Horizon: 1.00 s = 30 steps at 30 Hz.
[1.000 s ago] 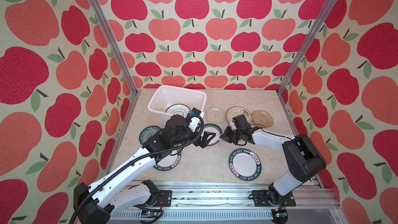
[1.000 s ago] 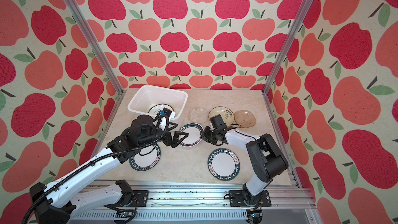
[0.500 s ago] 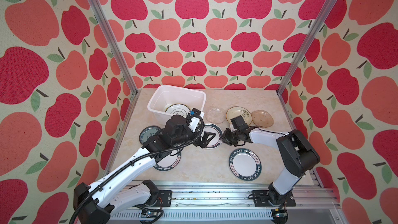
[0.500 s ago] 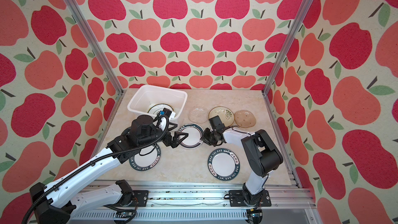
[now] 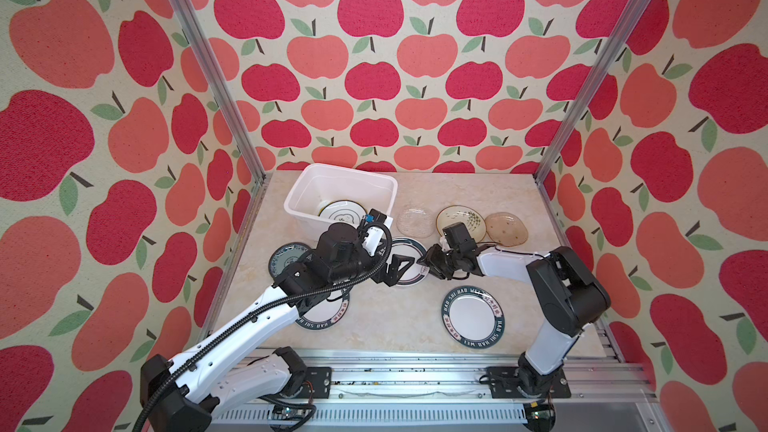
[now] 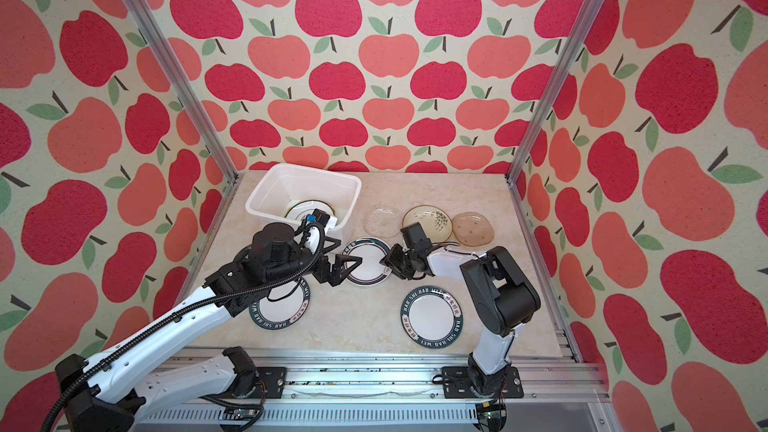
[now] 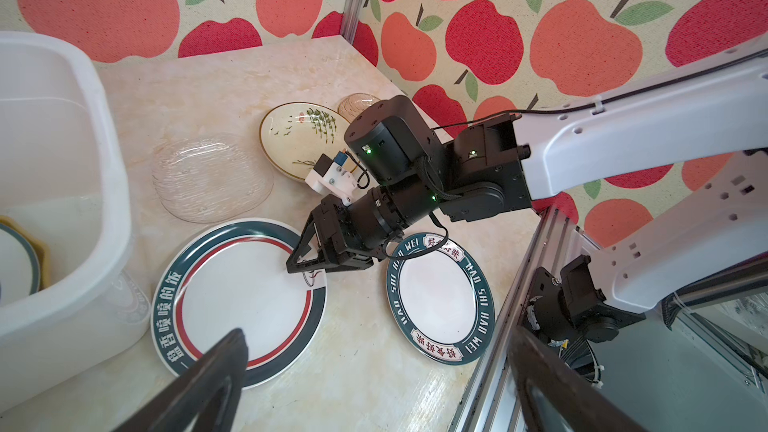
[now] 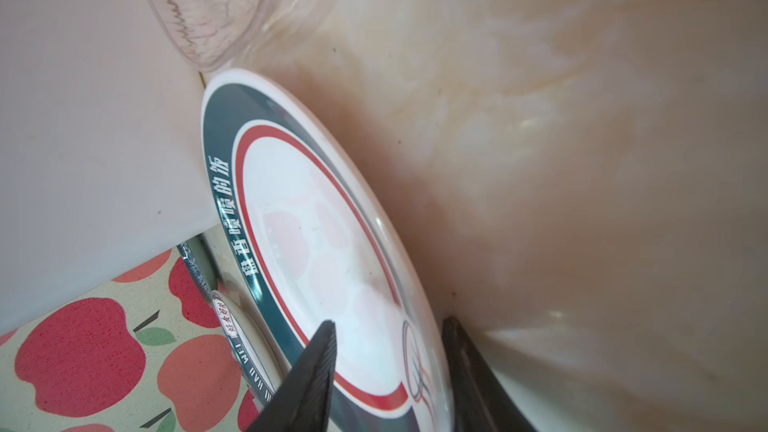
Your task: Place the plates into the plastic bin on the countertop
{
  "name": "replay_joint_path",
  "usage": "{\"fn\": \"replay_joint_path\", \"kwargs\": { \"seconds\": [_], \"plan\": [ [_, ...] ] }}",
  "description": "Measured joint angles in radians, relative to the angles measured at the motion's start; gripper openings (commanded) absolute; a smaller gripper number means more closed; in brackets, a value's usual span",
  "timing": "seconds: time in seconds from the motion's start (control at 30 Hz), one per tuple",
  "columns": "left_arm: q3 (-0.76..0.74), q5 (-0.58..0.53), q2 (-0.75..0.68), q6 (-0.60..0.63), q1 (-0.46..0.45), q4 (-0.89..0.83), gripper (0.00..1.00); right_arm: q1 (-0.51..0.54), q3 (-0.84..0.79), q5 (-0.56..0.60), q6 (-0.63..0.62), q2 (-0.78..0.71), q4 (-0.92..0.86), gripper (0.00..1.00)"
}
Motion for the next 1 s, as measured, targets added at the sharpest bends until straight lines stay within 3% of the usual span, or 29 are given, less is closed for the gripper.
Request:
{"fn": "replay_joint_path", "kwargs": {
  "seconds": [0.4,0.8,0.93,1.0],
  "plan": [
    [0.0,-0.007,-0.014,0.0,0.0,-0.019,0.99,0.008,-0.058,-0.026,0.013,0.015,0.177,0.4],
    [0.0,-0.011,-0.014,-0.004,0.0,-0.019,0.99,0.024,-0.077,-0.025,-0.006,-0.019,0.197,0.12],
    [0.0,-0.025,-0.021,-0.026,0.0,-0.016,0.99,0.029,-0.059,-0.004,-0.022,-0.083,0.135,0.01],
    [0.0,-0.048,-0.031,-0.042,0.0,-0.011,0.99,0.029,-0.056,0.013,-0.031,-0.108,0.074,0.0]
  ]
}}
